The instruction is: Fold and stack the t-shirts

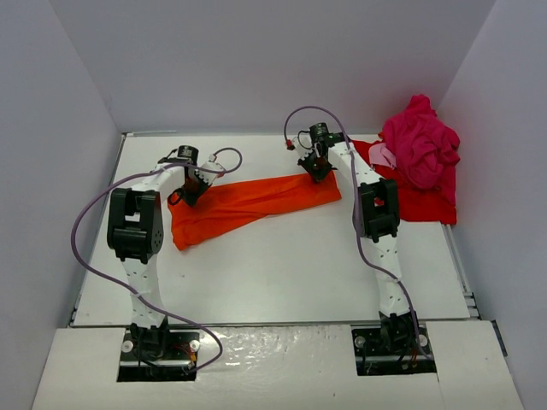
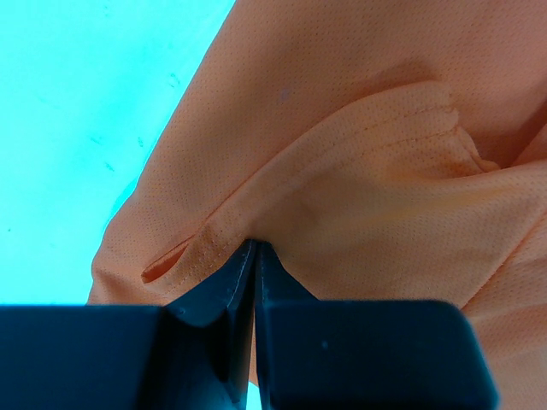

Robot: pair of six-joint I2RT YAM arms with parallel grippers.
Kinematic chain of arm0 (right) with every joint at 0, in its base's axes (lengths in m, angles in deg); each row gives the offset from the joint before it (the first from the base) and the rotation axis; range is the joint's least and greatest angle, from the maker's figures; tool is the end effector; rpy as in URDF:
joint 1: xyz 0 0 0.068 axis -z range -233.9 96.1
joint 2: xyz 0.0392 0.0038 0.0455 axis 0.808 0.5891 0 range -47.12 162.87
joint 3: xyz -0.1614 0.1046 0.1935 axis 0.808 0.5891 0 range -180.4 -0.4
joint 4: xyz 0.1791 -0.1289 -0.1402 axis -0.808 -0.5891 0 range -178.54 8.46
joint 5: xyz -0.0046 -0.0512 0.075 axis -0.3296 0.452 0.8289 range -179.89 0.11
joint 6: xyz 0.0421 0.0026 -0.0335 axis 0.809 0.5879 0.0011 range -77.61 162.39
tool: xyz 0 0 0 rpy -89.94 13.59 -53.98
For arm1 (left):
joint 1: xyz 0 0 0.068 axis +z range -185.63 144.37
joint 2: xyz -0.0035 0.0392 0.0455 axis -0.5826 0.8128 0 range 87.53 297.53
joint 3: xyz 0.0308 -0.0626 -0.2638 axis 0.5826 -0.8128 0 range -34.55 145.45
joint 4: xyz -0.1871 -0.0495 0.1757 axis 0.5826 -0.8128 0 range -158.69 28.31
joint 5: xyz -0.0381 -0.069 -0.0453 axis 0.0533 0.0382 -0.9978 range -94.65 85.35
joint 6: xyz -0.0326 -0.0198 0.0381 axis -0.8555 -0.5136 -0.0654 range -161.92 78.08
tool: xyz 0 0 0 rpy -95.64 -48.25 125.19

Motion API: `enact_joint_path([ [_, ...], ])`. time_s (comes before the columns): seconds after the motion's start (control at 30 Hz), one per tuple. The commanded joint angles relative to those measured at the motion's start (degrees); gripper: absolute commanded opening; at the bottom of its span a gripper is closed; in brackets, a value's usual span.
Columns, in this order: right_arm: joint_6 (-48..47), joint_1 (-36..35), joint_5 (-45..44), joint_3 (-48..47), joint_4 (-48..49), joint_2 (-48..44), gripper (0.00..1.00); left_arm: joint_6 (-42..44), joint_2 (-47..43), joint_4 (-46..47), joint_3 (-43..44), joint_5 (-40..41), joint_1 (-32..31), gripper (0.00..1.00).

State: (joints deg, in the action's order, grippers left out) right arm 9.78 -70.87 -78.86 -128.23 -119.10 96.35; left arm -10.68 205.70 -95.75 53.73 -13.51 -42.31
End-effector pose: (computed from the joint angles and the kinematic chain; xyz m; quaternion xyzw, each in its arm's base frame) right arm 0.5237 0.1669 0.1751 -0.4236 0.8448 0.0476 0.3236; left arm 0.4313 -0.0560 0.1781 0.3320 0.9130 -0.0258 0.2355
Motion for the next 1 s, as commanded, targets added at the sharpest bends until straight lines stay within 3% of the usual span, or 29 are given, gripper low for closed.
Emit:
enact_joint_path([
  [0.0,0.24,1.24,-1.35,-2.58,-1.39,-5.14,0.00,0.84,-3.10,0.66,-0.30,0.44,0.53,0.00],
  [0.1,0.38,1.64,-3.19,-2.73,-0.67,-6.50,0.00,0.77,-2.87,0.82,-0.22,0.52,0.54,0.00],
  [0.2,0.63,1.41,-4.27,-1.90,-0.67,-6.36,0.63,0.67,-2.51,0.75,-0.04,0.42,0.52,0.00],
  [0.27,0.95,1.16,-4.37,-1.10,-0.71,-5.40,0.74,0.53,-2.63,0.99,-0.28,0.25,0.52,0.00],
  [0.33,1.38,0.99,-4.21,-0.67,-0.76,-4.39,0.76,0.71,-2.68,1.17,-0.65,0.44,0.59,0.00],
  [0.5,1.20,0.92,-2.13,-0.14,-0.76,-3.17,0.73,1.41,-2.46,0.93,-0.61,0.82,0.53,0.00],
  [0.7,-0.75,0.81,2.18,-1.31,-1.37,-1.36,0.36,1.60,-2.07,0.69,-0.44,1.03,0.59,0.00],
  [0.73,-0.91,0.63,2.49,-1.71,-1.81,-0.58,0.24,1.72,-2.07,0.75,-0.58,1.21,0.53,0.00],
  [0.77,-1.16,0.71,2.52,-2.21,-1.84,-0.06,0.18,1.76,-2.05,0.76,-0.67,1.25,0.52,0.00],
  [0.83,-1.49,0.79,2.75,-2.85,-2.17,0.93,0.09,2.17,-1.79,0.85,-0.91,1.66,0.52,0.00],
  [0.97,-2.09,1.04,2.84,-2.28,-2.58,1.58,0.07,2.25,-0.92,1.14,-0.47,2.18,0.57,0.00],
])
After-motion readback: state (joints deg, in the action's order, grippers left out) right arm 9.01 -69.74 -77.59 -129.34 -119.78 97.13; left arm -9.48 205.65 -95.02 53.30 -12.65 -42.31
